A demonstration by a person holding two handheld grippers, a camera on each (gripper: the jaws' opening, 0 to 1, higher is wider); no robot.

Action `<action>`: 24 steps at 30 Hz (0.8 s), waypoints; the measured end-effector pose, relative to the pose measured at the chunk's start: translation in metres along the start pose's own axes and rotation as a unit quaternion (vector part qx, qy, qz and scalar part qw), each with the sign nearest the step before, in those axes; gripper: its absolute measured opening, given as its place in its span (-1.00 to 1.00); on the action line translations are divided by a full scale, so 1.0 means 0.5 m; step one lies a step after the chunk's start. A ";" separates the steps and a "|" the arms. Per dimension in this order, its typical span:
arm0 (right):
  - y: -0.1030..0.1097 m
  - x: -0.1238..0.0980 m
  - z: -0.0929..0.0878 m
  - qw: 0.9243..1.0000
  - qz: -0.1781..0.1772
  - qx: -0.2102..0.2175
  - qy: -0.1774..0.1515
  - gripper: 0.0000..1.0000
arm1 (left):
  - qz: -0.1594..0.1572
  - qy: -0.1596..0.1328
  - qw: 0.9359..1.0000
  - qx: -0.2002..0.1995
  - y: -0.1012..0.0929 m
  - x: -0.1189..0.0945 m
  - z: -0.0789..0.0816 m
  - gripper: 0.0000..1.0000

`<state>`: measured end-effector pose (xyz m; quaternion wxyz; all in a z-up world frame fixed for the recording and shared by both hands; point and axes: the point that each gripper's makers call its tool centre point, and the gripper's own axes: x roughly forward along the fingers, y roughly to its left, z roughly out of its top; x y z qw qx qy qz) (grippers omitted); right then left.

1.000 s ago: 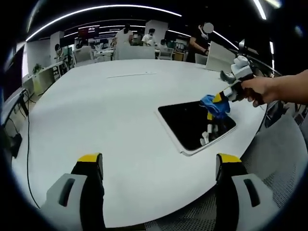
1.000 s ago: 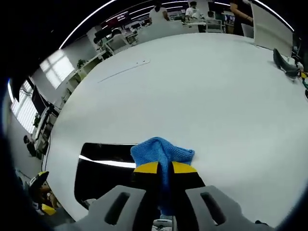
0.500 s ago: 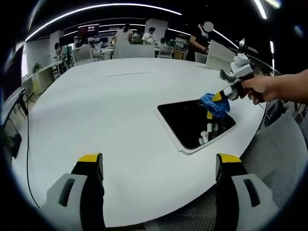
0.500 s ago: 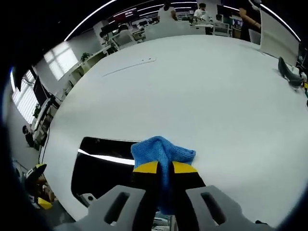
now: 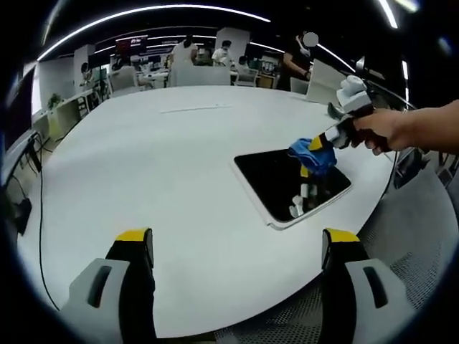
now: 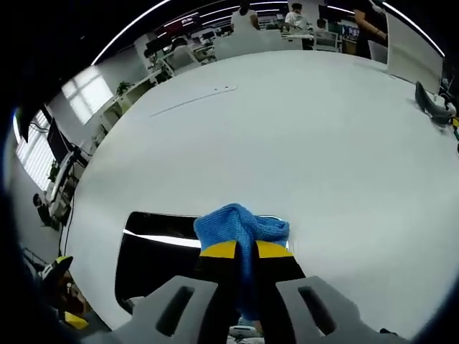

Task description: Wipe the mirror surface with the cleaning cloth until all visible marks leave the cleaned area.

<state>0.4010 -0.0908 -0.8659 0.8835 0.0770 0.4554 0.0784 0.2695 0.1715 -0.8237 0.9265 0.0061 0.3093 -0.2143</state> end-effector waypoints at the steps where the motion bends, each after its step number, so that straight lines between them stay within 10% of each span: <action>1: 0.003 0.002 0.001 1.000 0.002 0.001 0.000 -0.95 | -0.001 0.000 1.000 0.001 0.000 0.000 0.000 0.93; 24: 0.091 0.025 0.005 0.999 0.036 -0.002 0.016 -0.94 | -0.010 0.011 1.000 0.010 -0.008 0.002 -0.006 0.93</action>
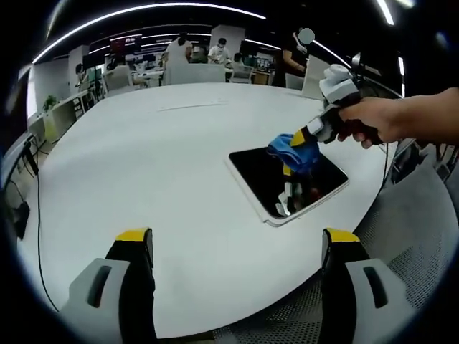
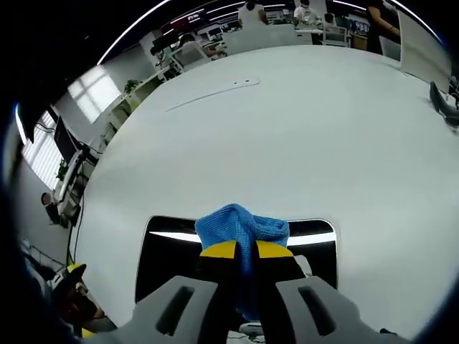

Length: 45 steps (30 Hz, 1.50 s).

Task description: Wipe the mirror surface with the cleaning cloth until all visible marks leave the cleaned area.

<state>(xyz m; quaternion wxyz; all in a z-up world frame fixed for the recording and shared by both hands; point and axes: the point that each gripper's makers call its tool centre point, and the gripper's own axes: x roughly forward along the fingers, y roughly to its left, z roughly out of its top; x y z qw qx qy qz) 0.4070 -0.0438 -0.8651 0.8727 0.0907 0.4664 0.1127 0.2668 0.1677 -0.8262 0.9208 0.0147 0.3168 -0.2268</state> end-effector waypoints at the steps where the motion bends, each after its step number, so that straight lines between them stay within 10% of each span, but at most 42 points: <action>1: 0.005 -0.001 0.000 1.000 0.001 -0.001 0.000 -0.94 | 0.000 0.000 1.000 0.000 0.000 0.000 0.000 0.93; 45: 0.184 0.067 0.012 0.998 0.049 -0.031 0.011 -0.95 | -0.007 0.000 1.000 0.002 -0.002 0.001 0.000 0.94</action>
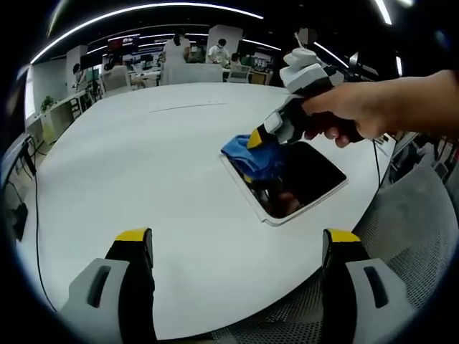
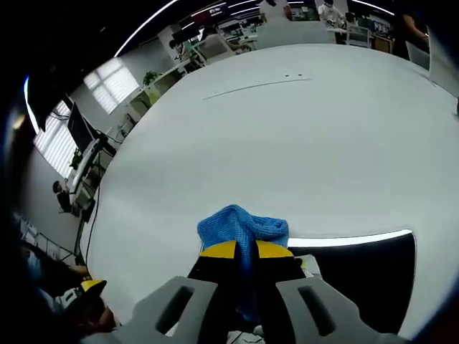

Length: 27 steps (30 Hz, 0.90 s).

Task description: Wipe the mirror surface with the cleaning cloth until all visible marks leave the cleaned area.

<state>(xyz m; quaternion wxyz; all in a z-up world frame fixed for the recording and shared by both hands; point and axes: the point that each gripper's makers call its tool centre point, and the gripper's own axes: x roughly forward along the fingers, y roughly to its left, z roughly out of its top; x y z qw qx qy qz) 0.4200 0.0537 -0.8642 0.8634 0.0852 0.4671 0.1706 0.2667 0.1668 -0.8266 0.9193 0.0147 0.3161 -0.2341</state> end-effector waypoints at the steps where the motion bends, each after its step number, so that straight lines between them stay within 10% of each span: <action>1: 0.000 0.000 0.000 1.000 0.000 0.000 -0.001 -0.95 | 0.000 0.000 1.000 0.000 0.000 0.000 0.000 0.94; 27: 0.010 -0.018 -0.028 1.000 0.000 -0.020 0.004 -0.97 | 0.003 -0.001 1.000 0.002 0.003 -0.004 0.000 0.94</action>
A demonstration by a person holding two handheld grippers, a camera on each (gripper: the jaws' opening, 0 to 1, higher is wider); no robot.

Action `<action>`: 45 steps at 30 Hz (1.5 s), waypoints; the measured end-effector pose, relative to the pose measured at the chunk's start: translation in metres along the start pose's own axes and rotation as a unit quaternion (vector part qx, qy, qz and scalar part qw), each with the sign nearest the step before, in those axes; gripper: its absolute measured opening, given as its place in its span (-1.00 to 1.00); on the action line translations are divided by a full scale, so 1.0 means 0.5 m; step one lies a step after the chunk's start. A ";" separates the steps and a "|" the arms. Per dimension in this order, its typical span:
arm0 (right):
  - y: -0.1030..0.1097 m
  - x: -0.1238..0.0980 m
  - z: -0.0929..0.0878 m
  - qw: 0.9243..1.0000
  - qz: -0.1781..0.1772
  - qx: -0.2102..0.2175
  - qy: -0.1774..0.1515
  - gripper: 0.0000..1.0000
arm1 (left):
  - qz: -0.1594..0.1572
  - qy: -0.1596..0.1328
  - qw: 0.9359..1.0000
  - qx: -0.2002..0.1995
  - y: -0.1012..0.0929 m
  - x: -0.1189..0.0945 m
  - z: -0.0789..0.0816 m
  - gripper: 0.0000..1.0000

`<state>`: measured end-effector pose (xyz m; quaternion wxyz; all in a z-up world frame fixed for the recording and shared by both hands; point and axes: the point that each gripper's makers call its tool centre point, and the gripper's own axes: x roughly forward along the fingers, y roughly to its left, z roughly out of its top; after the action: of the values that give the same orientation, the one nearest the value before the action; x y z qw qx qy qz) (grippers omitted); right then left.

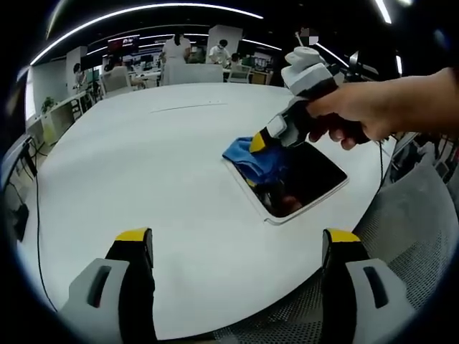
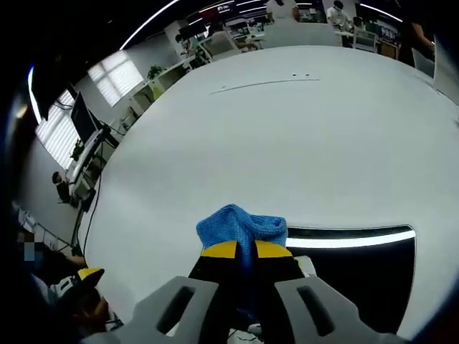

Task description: Wipe the mirror surface with the cleaning cloth until all visible marks leave the cleaned area.

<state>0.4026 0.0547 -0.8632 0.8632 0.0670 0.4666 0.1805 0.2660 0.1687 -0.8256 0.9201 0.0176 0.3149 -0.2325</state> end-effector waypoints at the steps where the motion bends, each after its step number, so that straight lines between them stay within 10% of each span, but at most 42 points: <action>1: 0.002 -0.003 -0.005 1.000 0.001 -0.002 -0.001 -0.97 | 0.001 0.000 1.000 0.001 0.000 0.000 0.000 0.94; 45: 0.031 -0.046 -0.078 0.999 0.019 -0.025 -0.007 -0.96 | 0.016 -0.005 1.000 -0.001 0.010 -0.002 0.001 0.97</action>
<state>0.3548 0.0583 -0.8624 0.8644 0.0558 0.4545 0.2078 0.2675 0.1735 -0.8253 0.9251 0.0205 0.3102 -0.2179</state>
